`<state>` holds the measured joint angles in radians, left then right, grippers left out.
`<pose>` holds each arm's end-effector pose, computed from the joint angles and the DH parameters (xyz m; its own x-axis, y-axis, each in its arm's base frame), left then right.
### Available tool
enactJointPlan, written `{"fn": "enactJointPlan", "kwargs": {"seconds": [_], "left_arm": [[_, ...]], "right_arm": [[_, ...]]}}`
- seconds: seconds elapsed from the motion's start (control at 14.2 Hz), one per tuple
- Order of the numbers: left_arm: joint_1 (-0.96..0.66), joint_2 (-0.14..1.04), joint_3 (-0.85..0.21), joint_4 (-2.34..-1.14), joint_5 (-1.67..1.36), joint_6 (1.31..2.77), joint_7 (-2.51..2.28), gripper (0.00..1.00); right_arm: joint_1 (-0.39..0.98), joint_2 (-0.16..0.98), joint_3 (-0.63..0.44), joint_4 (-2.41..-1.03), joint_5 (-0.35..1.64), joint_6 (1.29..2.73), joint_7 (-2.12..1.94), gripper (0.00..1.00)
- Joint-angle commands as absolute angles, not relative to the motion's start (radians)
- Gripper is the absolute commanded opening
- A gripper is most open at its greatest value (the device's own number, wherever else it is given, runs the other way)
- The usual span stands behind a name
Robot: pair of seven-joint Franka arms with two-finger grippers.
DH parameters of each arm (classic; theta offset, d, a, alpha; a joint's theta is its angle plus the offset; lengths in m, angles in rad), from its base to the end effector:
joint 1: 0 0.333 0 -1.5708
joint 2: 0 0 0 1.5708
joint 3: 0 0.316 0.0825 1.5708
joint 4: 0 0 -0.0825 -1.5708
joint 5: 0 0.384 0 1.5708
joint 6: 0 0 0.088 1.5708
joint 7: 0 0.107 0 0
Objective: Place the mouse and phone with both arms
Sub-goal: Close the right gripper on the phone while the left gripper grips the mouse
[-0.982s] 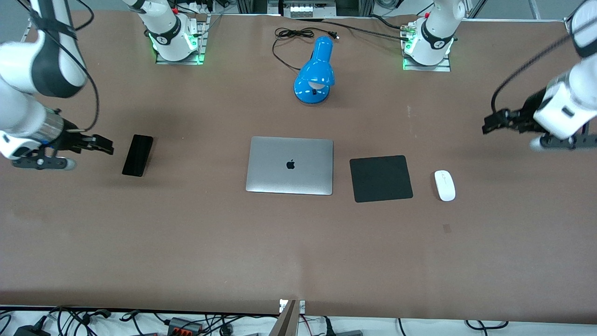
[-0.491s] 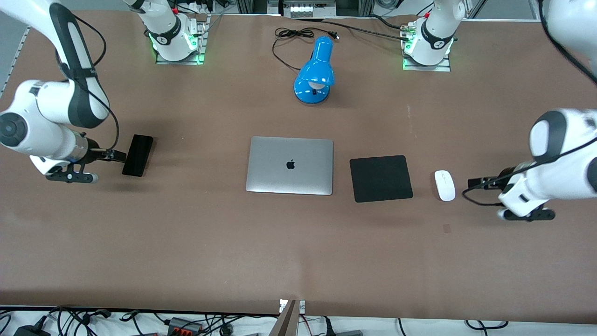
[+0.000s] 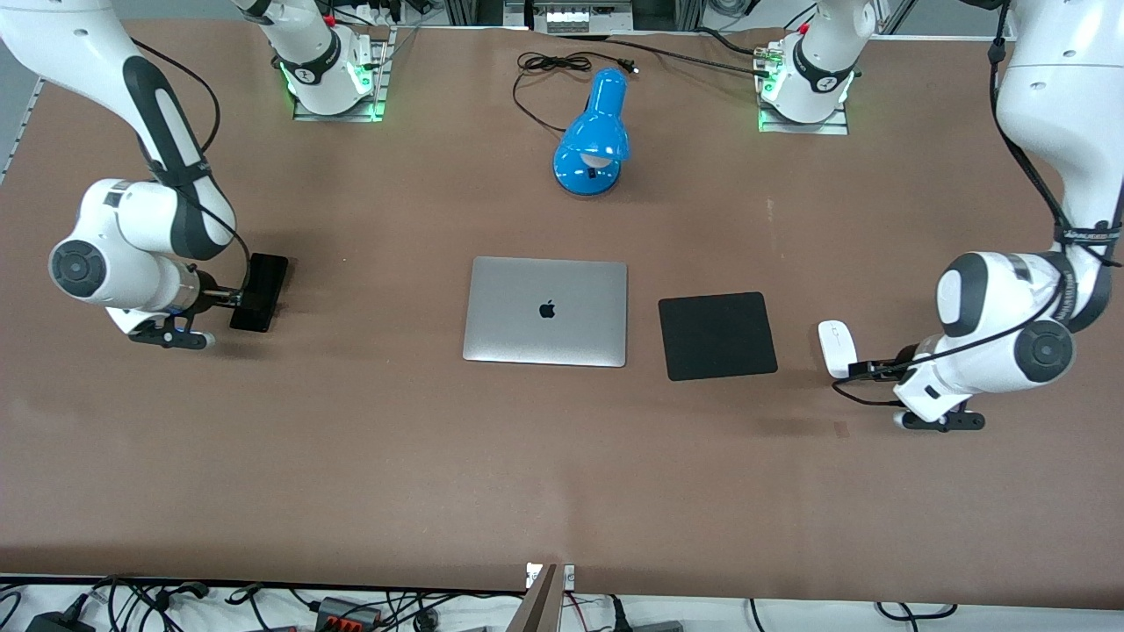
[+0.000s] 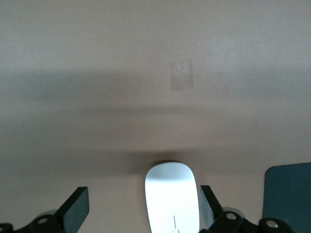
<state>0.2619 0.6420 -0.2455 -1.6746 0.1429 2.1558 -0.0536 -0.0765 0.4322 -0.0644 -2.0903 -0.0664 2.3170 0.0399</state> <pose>0.6642 0.0327 0.2273 0.9902 0.0170 -0.1388 0.0216 -0.9993 0.0318 0.5560 -0.0804 0.1984 0.9703 -0.1320 -0.2025 -0.1194 -0.9901 0.0736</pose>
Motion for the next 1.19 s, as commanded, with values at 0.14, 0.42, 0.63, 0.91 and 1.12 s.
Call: {"fn": "enactJointPlan", "kwargs": {"seconds": [0.14, 0.42, 0.63, 0.91, 1.12], "left_arm": [[0.272, 0.629, -0.258, -1.723, 0.163, 2.186, -0.057, 1.0], [0.272, 0.64, -0.258, -1.749, 0.163, 2.213, -0.057, 1.0], [0.268, 0.652, -0.258, -1.756, 0.163, 2.229, -0.057, 1.0], [0.259, 0.652, -0.258, -1.756, 0.163, 2.229, -0.055, 1.0], [0.261, 0.66, -0.258, -1.756, 0.163, 2.229, -0.052, 1.0]], "right_arm": [[-0.084, 0.451, -0.048, -2.109, -0.015, 2.35, 0.054, 1.0], [-0.083, 0.468, -0.048, -2.109, 0.008, 2.35, 0.054, 1.0], [-0.081, 0.476, -0.046, -2.108, 0.009, 2.35, 0.054, 1.0], [-0.08, 0.477, -0.046, -2.109, 0.009, 2.349, 0.052, 1.0], [-0.077, 0.489, -0.046, -2.108, 0.009, 2.341, 0.054, 1.0]]}}
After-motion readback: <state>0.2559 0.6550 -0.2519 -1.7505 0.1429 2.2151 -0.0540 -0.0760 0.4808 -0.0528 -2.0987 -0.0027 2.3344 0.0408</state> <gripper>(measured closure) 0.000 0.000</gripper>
